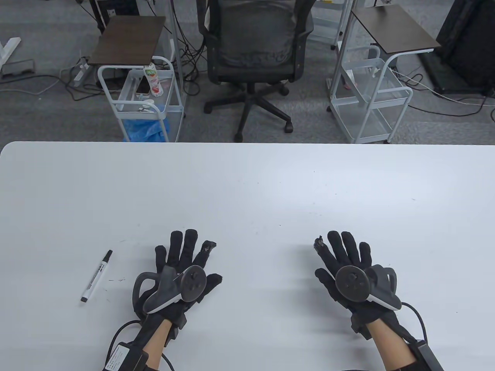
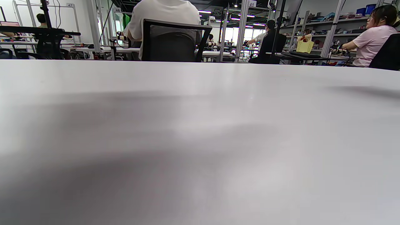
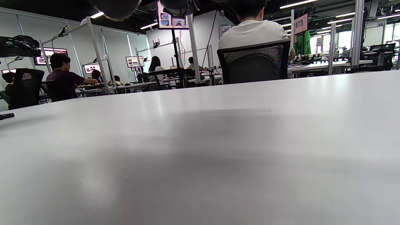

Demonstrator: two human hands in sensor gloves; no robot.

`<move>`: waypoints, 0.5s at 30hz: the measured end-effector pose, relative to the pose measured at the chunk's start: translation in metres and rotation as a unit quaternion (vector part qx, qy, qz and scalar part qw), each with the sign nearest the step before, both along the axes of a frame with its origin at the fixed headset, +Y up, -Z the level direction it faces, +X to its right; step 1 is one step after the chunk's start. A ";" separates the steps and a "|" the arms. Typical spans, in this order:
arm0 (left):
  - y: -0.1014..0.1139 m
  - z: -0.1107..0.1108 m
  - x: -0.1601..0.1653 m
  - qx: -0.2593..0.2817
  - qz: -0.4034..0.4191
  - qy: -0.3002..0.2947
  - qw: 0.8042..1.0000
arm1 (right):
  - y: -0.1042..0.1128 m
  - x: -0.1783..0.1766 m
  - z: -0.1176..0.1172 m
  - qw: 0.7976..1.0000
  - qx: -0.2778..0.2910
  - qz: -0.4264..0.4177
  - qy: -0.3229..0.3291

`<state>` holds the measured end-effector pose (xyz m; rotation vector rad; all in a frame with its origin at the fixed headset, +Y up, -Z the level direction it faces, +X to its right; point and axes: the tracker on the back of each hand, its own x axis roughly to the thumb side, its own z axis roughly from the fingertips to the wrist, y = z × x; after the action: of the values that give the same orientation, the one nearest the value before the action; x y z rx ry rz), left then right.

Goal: Remove marker cap from marker with right hand

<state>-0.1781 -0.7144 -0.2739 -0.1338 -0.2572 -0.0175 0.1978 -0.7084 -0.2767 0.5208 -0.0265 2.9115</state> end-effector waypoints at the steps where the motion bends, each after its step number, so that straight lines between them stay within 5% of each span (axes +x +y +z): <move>1: 0.000 0.000 0.000 0.000 0.000 0.000 1.000 | 0.000 0.000 0.000 1.000 -0.001 0.000 0.000; 8: 0.008 0.002 -0.002 0.012 0.004 0.013 1.000 | 0.002 0.001 0.000 1.000 0.002 -0.009 0.006; 15: 0.046 -0.011 -0.037 0.048 0.027 0.076 0.996 | 0.005 0.005 0.001 1.000 0.002 -0.020 0.003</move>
<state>-0.2148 -0.6683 -0.2853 -0.0318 -0.1085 0.0338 0.2025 -0.7032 -0.2752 0.5247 -0.0409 2.8721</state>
